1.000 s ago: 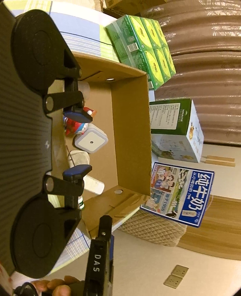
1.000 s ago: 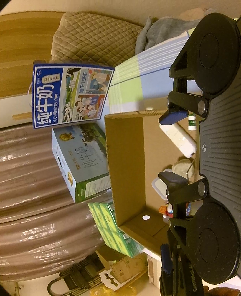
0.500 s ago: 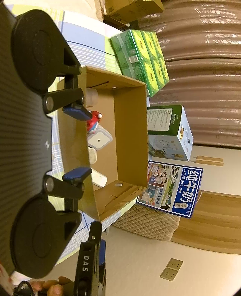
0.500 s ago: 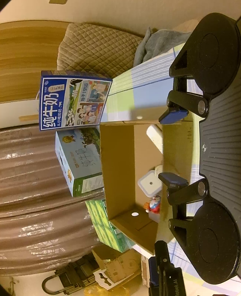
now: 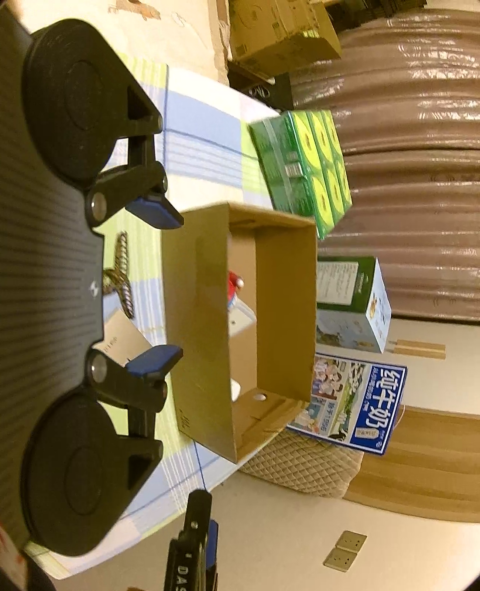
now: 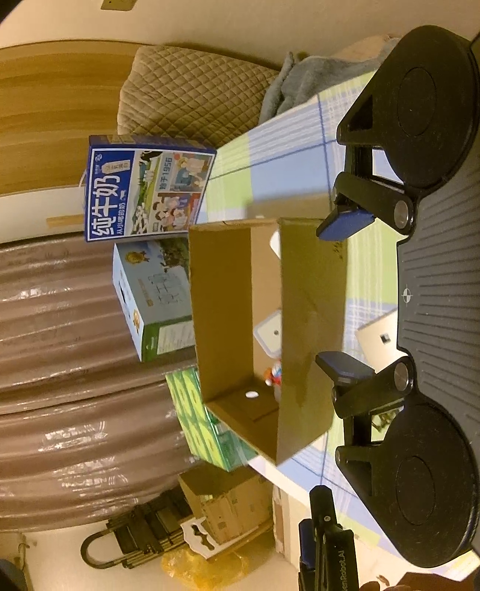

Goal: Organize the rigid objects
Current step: 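Withdraw both tools from the box toward the gold panel and wire stand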

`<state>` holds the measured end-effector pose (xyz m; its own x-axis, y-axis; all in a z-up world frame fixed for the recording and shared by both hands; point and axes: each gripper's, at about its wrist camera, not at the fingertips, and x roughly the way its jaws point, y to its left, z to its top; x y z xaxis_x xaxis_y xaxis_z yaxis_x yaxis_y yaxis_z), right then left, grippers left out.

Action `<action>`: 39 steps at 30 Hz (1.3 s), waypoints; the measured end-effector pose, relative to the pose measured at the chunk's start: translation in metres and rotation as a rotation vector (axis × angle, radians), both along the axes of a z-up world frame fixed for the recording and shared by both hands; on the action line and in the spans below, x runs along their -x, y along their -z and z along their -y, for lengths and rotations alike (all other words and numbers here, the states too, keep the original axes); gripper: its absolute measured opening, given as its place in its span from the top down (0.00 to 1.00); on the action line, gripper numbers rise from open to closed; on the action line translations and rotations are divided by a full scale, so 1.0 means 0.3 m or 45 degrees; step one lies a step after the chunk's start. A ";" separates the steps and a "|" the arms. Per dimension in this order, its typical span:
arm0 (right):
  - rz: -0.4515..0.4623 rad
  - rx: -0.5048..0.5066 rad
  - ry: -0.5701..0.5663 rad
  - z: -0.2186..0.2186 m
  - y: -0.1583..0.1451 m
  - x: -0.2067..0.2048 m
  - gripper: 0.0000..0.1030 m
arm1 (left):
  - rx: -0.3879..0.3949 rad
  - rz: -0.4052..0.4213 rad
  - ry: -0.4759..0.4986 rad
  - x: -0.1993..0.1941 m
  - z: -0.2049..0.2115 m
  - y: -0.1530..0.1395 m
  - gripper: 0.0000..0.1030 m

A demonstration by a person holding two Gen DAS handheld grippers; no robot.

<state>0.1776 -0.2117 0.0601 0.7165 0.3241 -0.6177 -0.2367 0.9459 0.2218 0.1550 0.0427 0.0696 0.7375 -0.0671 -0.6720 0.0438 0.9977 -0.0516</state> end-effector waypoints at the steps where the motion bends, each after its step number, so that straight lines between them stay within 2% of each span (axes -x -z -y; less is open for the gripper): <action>1: -0.004 -0.008 -0.002 -0.004 0.002 0.015 0.37 | -0.001 0.000 -0.008 0.014 -0.010 0.001 0.36; 10: -0.054 -0.069 -0.008 -0.027 0.054 0.140 0.25 | -0.052 -0.005 -0.051 0.136 -0.076 0.013 0.24; 14: -0.087 -0.080 0.000 -0.029 0.089 0.187 0.22 | -0.086 -0.022 -0.062 0.173 -0.081 0.038 0.22; 21: -0.137 -0.063 -0.021 -0.038 0.143 0.243 0.20 | -0.084 -0.040 -0.094 0.215 -0.079 0.085 0.14; 39: -0.227 -0.031 -0.094 -0.090 0.221 0.223 0.13 | -0.038 -0.128 -0.082 0.189 -0.077 0.163 0.13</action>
